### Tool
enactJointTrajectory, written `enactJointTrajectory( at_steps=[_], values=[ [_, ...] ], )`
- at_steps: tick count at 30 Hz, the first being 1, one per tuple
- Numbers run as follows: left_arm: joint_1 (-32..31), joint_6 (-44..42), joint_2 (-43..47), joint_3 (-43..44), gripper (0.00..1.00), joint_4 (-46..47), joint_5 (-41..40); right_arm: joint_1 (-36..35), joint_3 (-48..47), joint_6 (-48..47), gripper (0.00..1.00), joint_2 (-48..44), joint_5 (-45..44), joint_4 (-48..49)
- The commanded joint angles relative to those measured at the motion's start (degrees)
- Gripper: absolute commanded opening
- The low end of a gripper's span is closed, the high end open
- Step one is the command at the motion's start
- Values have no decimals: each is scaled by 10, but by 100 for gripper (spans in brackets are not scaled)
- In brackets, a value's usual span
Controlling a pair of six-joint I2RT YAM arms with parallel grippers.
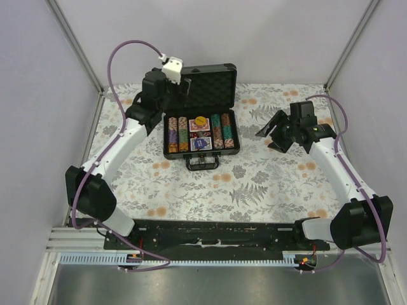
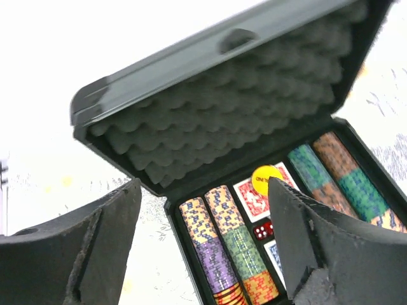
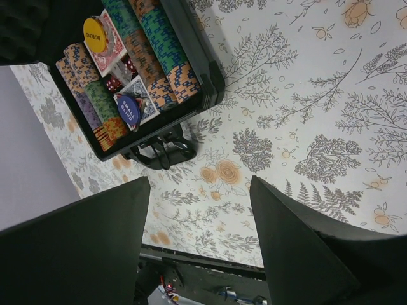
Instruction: Pack up texas hold em set
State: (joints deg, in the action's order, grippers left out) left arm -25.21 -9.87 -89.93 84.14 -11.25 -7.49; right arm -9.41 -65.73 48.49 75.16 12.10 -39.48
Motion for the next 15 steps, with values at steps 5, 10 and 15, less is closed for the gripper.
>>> enactJointTrajectory(
  at_steps=[5,10,15],
  values=[
    [99,198,-15,30,88,51,20,0,5,-6,73,-12,15,22],
    [155,188,-65,73,88,83,130,1,8,-7,73,-16,21,22],
    [189,67,-116,127,88,62,259,0,13,-9,73,-18,21,21]
  ],
)
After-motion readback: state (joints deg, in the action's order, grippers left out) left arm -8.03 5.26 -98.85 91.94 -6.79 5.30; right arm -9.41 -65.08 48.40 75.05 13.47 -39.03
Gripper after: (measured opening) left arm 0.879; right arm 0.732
